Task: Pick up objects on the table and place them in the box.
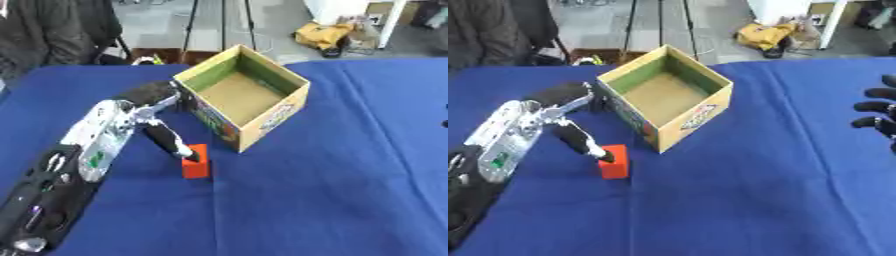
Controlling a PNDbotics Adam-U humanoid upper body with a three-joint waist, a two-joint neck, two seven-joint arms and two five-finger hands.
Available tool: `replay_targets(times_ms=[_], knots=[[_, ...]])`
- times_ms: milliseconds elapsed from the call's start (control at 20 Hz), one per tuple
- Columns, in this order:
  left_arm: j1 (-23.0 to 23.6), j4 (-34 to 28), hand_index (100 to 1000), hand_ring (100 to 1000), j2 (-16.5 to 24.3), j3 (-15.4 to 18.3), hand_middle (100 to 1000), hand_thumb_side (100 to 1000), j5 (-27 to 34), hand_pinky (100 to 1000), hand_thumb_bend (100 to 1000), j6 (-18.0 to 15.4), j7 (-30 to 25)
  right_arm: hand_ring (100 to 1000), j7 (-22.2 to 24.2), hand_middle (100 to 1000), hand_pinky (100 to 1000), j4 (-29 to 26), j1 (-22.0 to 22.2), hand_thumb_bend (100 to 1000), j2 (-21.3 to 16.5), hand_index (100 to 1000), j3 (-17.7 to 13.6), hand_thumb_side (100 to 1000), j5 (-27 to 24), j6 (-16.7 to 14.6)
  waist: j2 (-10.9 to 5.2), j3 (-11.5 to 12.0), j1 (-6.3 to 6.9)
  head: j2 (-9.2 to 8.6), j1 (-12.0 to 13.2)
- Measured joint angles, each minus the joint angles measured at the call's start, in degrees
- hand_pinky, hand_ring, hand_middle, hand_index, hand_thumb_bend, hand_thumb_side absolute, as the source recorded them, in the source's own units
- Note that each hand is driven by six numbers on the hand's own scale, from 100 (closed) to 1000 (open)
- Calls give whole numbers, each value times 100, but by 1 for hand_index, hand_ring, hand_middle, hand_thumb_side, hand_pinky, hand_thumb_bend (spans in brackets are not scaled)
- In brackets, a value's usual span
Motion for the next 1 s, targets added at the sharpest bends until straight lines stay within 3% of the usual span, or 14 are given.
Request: replay_targets(times_ms=[550, 1000], knots=[[12, 421, 715, 545, -85, -195, 539, 326, 105, 615, 846, -222, -160, 655, 15, 665, 538, 0, -1, 107, 0, 831, 26, 566, -1, 8, 2, -15, -12, 0, 19], [8, 803, 578, 432, -186, -246, 409, 256, 51, 527, 740, -314, 201, 654, 32, 665, 538, 0, -3, 107, 1, 831, 27, 566, -1, 9, 24, -44, -28, -1, 20]])
